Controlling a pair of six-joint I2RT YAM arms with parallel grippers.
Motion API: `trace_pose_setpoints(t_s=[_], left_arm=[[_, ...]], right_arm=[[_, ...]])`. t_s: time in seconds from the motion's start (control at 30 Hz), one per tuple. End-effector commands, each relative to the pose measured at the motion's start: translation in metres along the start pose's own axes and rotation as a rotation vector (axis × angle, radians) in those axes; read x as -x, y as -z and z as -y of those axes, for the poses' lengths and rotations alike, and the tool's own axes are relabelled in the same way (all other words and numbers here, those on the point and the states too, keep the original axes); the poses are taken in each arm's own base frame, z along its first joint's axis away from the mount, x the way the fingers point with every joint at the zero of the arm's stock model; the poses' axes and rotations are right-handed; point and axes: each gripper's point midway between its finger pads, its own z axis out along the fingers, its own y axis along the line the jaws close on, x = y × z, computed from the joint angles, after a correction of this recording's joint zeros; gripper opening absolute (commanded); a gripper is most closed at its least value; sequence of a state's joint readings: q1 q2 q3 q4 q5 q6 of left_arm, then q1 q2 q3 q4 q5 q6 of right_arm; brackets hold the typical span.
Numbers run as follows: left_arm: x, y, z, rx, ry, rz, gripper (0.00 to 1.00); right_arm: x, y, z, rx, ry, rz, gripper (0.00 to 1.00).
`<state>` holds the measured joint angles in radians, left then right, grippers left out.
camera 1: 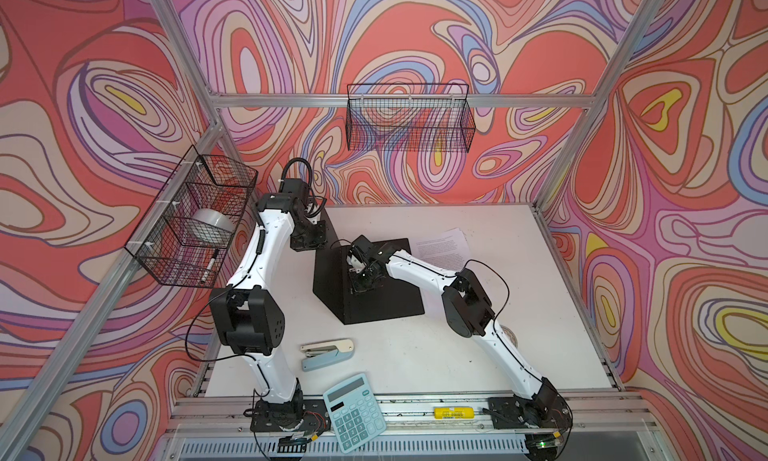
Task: Put the files into the folder
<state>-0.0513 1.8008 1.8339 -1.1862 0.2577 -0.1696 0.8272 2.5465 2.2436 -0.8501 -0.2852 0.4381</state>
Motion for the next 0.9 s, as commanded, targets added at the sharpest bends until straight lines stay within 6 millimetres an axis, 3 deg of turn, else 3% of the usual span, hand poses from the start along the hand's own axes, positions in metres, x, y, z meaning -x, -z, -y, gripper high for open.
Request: trace_pose_setpoints(t_s=[0.0,0.6,0.87], left_arm=[[-0.013,0.004,0.003,-0.017,-0.019,-0.062,0.00],[-0.019,0.005,-0.009,0.046,-0.073,-0.076,0.00],[-0.020,0.003,-0.006,0.031,-0.066,-0.087,0.00]], right_arm=[[-0.024,-0.035,0.055,-0.205,-0.016,-0.069,0.00],[-0.019,-0.027,0.060,-0.297,0.024,-0.044,0.00],[-0.008,-0.019,0.044,-0.248,0.031,-0.004,0.00]])
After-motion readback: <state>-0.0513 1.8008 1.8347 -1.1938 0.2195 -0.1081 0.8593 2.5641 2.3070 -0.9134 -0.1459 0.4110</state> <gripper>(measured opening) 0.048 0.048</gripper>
